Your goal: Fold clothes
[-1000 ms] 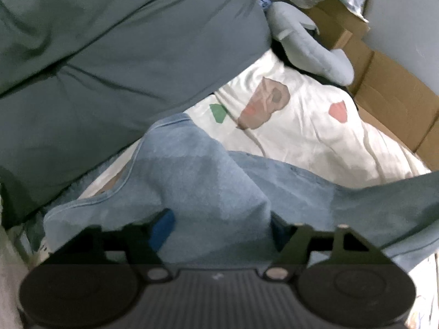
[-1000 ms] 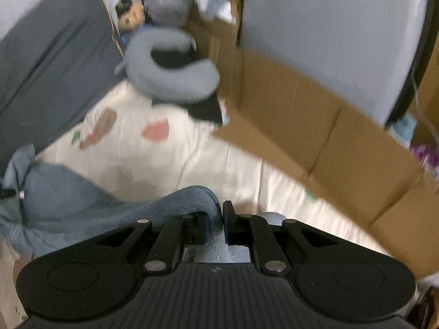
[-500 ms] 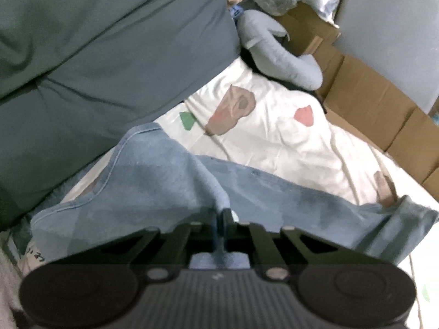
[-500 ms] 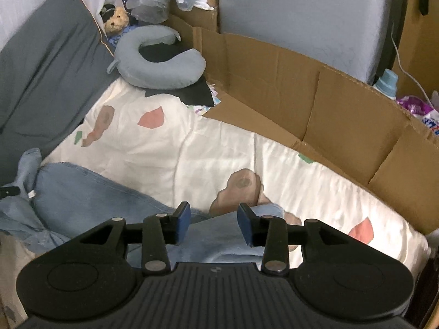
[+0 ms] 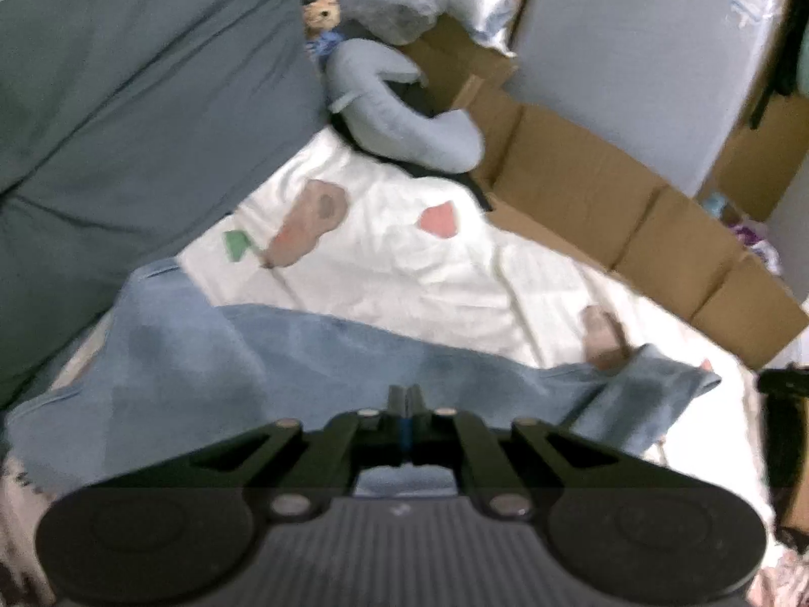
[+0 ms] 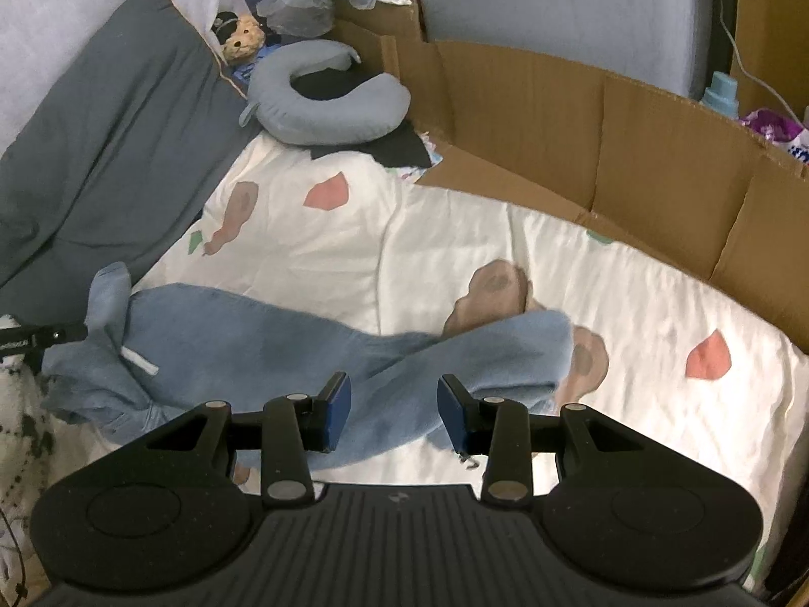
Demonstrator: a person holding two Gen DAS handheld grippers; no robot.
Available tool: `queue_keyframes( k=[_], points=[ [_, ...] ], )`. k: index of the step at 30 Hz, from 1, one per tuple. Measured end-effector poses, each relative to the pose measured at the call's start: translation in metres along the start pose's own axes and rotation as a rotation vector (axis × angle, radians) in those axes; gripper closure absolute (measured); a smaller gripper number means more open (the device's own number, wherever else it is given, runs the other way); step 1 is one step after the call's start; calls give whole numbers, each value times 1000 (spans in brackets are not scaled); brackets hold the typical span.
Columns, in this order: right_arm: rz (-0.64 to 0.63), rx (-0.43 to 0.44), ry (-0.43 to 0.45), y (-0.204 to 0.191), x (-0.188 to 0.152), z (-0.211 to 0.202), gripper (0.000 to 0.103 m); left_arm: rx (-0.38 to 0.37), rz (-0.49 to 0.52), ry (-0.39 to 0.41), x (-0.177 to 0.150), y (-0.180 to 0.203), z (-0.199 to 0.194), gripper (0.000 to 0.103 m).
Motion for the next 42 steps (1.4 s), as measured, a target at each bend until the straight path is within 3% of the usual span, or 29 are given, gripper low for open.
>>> queue_keyframes(
  k=[4, 6, 8, 12, 17, 25, 27, 28, 32, 35, 37, 42],
  points=[
    [13, 2, -12, 2, -12, 0, 58, 58, -19, 3, -3, -25, -8, 82],
    [22, 2, -16, 4, -16, 1, 58, 93, -24, 12, -3, -39, -14, 56],
    [26, 1, -21, 5, -20, 2, 58, 129, -31, 27, -2, -54, -20, 43],
    [32, -1, -27, 7, -27, 3, 58, 193, -76, 38, -5, -91, -28, 35],
    [28, -16, -46, 9, -36, 7, 58, 256, -142, 24, -16, -137, -26, 35],
    [26, -44, -81, 12, -53, 16, 58, 282, -304, 15, -39, -193, -13, 34],
    [29, -49, -88, 12, -57, 19, 58, 293, -339, 10, -44, -204, -7, 17],
    [23, -49, -90, 10, -59, 19, 58, 306, -349, 8, -47, -208, -4, 15],
    [0, -50, -100, 2, -66, 22, 58, 249, -369, 6, -54, -212, 11, 14],
    [-19, -52, -100, -3, -69, 22, 58, 190, -447, 29, -54, -219, 20, 15],
    [-16, -51, -99, -3, -69, 21, 58, 156, -504, 56, -52, -223, 22, 22],
    [-9, -47, -96, -4, -70, 18, 58, 151, -555, 72, -47, -226, 24, 84]
  ],
)
Point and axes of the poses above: each gripper's, at about its wrist camera, not at the fingertips, and z roughly the way its jaws point, y to its right, x to its top, the point moved 9 cm from there along z, roughly the way its jaws point, and after that the axes turned 6 degrees about -y, right-handed, at the moved point
